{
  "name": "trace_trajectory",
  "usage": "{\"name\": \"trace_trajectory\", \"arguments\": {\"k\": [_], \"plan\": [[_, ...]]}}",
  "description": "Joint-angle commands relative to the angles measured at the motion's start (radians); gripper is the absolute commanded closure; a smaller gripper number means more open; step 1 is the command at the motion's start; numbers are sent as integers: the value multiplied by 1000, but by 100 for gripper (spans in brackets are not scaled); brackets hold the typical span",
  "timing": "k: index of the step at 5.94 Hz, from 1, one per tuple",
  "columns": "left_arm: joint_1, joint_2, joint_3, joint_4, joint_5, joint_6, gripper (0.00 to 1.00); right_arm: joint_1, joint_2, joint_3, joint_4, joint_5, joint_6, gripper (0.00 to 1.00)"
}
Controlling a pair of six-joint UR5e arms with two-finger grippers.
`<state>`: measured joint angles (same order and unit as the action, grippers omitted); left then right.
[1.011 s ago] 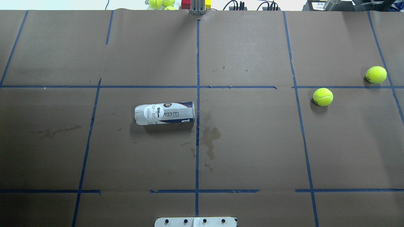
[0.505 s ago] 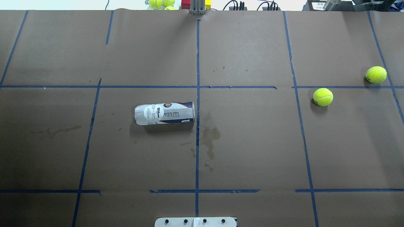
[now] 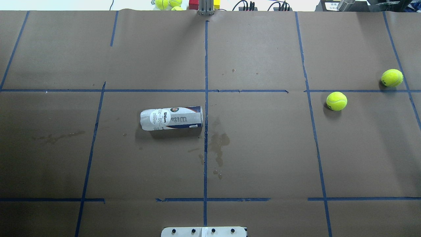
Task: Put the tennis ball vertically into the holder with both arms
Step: 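Move the left gripper toward the white cup lying on its side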
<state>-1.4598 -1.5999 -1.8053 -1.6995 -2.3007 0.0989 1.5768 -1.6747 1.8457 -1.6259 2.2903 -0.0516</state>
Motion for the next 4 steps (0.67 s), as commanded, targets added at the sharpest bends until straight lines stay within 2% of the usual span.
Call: {"name": "trace_trajectory", "arguments": {"k": [1,2,3,4], "plan": [[72,-52,-92,-18,-2,-46,0,0,-5,6,0,0,2,0],[190,-148,-95,-29,6,-50,0,0,-7,1,0,0,1,0],[287,-225,-94,-128,10,-45,0,0,-11,3,4,1,1,0],[371,-291,-95,-156,9,-74,0,2,-11,6,5,9,2,0]]}}
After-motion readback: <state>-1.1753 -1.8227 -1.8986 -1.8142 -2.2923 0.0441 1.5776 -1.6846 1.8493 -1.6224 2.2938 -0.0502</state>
